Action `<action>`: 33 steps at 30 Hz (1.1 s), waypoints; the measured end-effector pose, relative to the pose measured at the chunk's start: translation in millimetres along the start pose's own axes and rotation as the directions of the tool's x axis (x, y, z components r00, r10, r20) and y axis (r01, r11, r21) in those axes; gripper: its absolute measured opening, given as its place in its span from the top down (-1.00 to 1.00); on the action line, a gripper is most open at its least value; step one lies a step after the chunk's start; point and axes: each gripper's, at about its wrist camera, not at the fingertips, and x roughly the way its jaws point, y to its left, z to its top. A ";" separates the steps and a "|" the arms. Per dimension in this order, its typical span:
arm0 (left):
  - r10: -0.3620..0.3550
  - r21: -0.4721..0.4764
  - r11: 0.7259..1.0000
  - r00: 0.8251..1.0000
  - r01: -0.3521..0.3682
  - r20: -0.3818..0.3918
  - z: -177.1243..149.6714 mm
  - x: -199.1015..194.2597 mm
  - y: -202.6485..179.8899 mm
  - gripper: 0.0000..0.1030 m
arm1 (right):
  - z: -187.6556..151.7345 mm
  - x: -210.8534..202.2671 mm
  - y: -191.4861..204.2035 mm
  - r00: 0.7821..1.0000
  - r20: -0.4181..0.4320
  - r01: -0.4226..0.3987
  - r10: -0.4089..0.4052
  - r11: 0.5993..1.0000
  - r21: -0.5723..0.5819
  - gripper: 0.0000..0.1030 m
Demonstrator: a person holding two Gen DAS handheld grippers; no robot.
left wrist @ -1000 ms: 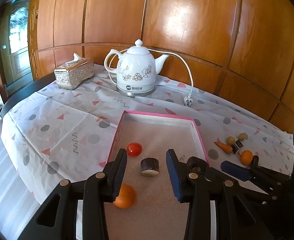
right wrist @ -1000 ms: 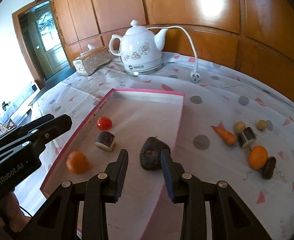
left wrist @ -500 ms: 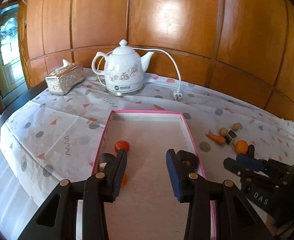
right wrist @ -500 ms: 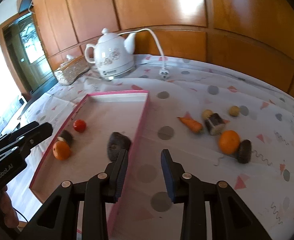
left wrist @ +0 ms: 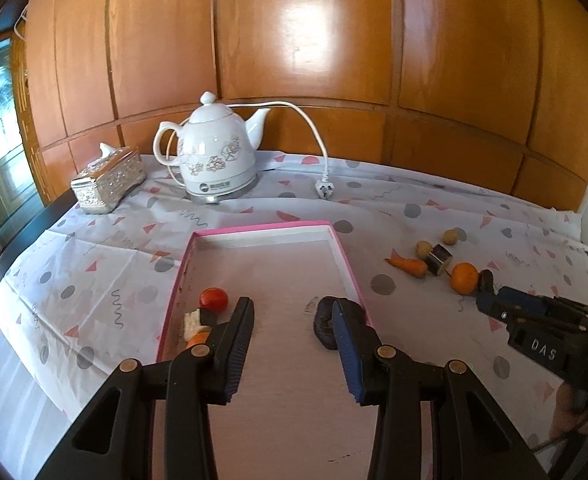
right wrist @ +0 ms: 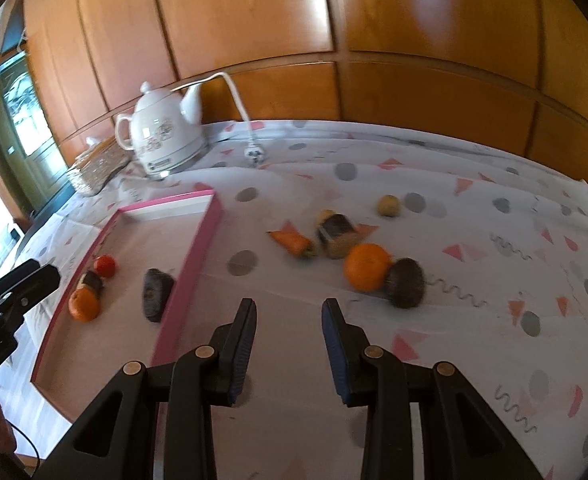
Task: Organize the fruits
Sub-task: 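Move both open tools back toward the remaining produce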
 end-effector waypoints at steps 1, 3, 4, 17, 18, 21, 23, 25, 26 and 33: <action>-0.002 0.005 1.000 1.000 0.002 -0.002 0.0 0.6 -2.5 0.20 | -0.5 -0.4 -4.6 1.000 0.002 0.007 -0.007 1.000 0.008 0.34; -0.006 0.018 1.000 1.000 0.007 -0.007 -0.4 2.2 -8.0 0.20 | -1.2 -1.0 -12.9 1.000 0.003 0.018 -0.018 1.000 0.023 0.34; -0.009 0.024 1.000 1.000 0.009 -0.009 -0.7 2.7 -10.0 0.20 | -2.0 -1.4 -18.9 1.000 0.003 0.026 -0.026 0.999 0.035 0.34; -0.074 0.090 0.993 0.994 0.080 -0.075 -3.9 24.2 -49.5 0.20 | -14.3 -2.3 -68.2 0.995 -0.017 0.102 -0.100 0.988 0.120 0.34; -0.088 0.087 0.992 0.992 0.096 -0.091 -3.7 27.9 -53.4 0.20 | -15.1 -1.3 -71.3 0.994 -0.021 0.107 -0.105 0.986 0.126 0.34; -0.105 0.086 0.990 0.988 0.115 -0.111 -3.5 34.3 -61.4 0.20 | -16.4 2.3 -78.6 0.993 -0.033 0.119 -0.116 0.983 0.136 0.34; -0.114 0.082 0.989 0.986 0.125 -0.124 -2.4 39.4 -66.0 0.20 | -15.7 6.1 -81.7 0.992 -0.040 0.125 -0.120 0.983 0.134 0.34; -0.121 0.079 0.988 0.983 0.133 -0.134 -0.8 44.0 -69.5 0.20 | -14.3 9.2 -83.0 0.992 -0.042 0.125 -0.121 0.983 0.132 0.34; -0.126 0.074 0.988 0.982 0.137 -0.142 -0.2 46.4 -70.7 0.20 | -12.9 11.3 -83.1 0.992 -0.043 0.124 -0.120 0.984 0.129 0.34; -0.148 0.053 0.986 0.973 0.160 -0.174 5.0 60.1 -75.6 0.20 | -2.4 31.4 -78.7 0.991 -0.060 0.125 -0.121 0.989 0.074 0.24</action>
